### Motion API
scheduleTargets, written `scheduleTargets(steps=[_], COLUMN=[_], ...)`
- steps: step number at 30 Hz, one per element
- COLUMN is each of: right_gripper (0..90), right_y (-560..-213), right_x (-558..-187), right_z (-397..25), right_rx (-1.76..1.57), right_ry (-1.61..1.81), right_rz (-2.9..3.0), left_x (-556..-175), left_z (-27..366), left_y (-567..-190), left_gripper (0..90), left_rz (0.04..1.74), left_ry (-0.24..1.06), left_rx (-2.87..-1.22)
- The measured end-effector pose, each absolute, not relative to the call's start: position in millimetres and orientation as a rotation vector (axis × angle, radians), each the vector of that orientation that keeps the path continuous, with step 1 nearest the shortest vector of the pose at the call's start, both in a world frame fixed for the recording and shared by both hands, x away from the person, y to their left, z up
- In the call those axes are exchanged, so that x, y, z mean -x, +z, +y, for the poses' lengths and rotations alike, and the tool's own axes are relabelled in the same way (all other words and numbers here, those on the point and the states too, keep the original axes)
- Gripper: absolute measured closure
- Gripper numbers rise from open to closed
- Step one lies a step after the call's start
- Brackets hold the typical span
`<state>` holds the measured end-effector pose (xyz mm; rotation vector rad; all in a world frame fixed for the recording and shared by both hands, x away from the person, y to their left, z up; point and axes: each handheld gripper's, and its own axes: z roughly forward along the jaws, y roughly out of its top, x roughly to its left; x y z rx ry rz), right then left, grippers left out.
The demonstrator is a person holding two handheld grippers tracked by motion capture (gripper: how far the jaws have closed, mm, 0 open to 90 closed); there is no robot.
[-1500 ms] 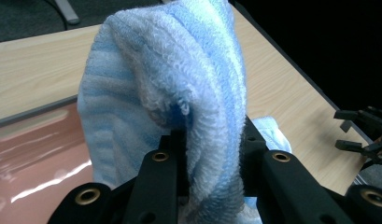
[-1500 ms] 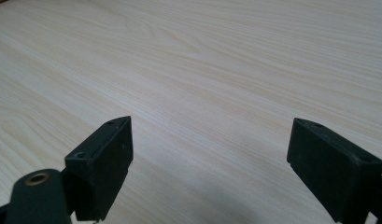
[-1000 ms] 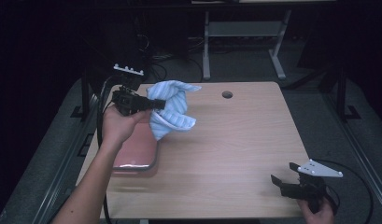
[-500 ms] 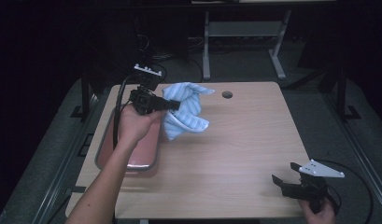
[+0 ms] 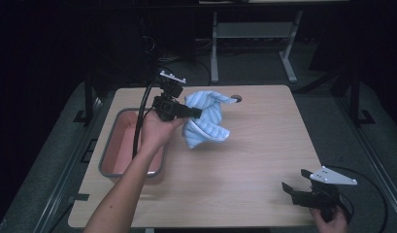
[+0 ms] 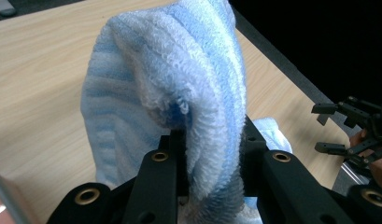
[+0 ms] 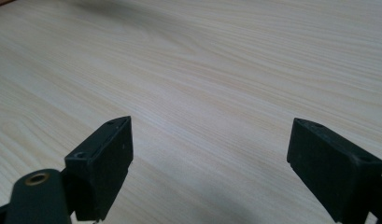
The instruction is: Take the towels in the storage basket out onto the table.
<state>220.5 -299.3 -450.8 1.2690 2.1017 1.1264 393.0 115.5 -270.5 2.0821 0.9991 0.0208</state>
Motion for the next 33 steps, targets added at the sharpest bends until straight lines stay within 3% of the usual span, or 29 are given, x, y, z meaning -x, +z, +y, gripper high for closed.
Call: scheduleTargets(steps=[17, 33], right_gripper=[13.8, 13.9], right_y=[-450.5, -450.1], right_x=[-220.0, -218.5], right_z=[-300.7, -302.1], right_rx=[-1.266, -1.276], right_ry=[1.128, 1.129], right_rz=[2.097, 2.089], left_x=[-404.5, -412.6], left_z=[88.2, 54.8], left_y=[-298.9, -349.4], left_gripper=[73.2, 73.3], left_rz=[1.009, 1.012], left_ry=[-0.035, -0.121], left_rx=[-2.104, -2.155])
